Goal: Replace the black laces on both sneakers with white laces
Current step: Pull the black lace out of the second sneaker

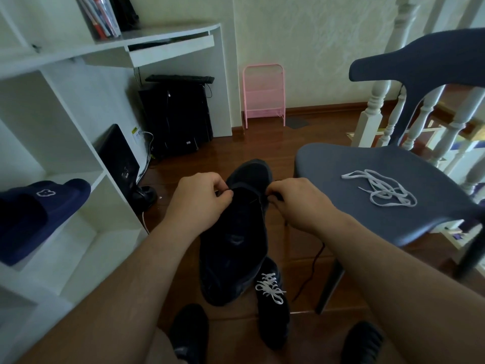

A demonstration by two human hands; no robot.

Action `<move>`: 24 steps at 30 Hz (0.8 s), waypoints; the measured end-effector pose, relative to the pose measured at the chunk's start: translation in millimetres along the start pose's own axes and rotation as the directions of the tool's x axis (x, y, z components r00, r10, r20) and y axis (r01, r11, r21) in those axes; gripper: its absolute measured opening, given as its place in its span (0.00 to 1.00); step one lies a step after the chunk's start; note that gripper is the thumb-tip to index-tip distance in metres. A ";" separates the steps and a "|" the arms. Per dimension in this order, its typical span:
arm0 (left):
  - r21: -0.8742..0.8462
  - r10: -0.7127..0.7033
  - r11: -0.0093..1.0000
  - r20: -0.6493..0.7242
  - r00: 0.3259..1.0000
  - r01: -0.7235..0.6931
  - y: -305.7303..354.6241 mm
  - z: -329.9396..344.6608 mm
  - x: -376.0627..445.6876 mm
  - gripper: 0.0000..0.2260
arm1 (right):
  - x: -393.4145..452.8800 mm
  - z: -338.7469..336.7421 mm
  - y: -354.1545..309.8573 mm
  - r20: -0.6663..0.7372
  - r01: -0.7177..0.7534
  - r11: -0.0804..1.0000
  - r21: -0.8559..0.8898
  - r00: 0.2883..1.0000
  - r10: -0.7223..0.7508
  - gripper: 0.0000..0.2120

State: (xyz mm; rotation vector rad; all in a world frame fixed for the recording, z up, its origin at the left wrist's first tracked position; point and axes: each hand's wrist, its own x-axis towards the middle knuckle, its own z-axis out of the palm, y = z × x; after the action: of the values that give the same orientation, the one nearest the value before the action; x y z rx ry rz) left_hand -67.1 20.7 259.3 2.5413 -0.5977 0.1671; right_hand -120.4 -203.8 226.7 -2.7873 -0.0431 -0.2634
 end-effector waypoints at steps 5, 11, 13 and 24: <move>0.001 -0.039 0.999 -0.002 0.999 0.039 -6.4 -3.7 -0.4 0.05 | -1.0 -7.0 34.1 0.031 -0.244 0.970 -0.022 0.969 0.244 0.08; 0.078 -0.109 0.992 0.192 0.975 0.096 -15.2 9.5 -1.5 0.08 | -4.0 -15.0 22.4 0.032 -0.243 0.797 0.553 0.962 0.272 0.10; 0.163 -0.124 0.983 0.282 0.951 0.080 -16.3 28.2 -2.2 0.11 | -5.1 -13.0 10.8 0.058 -0.222 0.780 0.585 0.971 0.232 0.12; 0.408 -0.551 0.825 0.431 0.714 0.391 -119.5 214.4 -73.4 0.09 | -10.7 -8.7 -7.4 0.107 -0.192 0.821 0.538 0.981 0.160 0.10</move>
State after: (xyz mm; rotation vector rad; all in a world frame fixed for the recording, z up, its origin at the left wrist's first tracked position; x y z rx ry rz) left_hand -79.3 30.2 3.5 2.9409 -0.0698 -0.7226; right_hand -132.9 -199.7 235.2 -2.2042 0.1108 -0.1001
